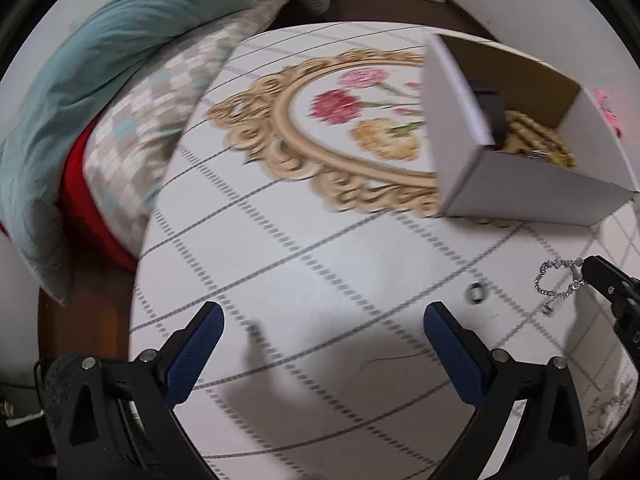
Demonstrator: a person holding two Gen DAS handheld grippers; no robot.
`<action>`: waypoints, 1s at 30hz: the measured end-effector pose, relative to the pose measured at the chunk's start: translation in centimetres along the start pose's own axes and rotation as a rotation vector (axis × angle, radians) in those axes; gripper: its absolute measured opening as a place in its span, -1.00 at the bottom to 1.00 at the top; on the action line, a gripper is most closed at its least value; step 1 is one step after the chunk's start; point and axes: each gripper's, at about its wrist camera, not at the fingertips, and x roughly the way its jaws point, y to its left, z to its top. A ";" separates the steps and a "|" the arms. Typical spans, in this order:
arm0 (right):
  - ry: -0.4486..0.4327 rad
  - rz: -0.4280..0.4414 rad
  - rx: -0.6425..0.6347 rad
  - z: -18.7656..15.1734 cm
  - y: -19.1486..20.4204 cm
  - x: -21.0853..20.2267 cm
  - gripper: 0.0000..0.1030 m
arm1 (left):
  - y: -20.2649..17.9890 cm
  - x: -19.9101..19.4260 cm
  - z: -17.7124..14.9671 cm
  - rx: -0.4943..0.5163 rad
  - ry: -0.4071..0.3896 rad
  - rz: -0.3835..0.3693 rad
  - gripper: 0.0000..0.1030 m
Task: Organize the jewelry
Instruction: 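Grasp the thin silver chain with the right gripper while the left gripper grasps another black ring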
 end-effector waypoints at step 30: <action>0.006 -0.032 0.153 -1.5 -6.7 -1.5 -0.88 | -7.2 -0.4 -0.6 0.133 -0.046 -0.153 -0.80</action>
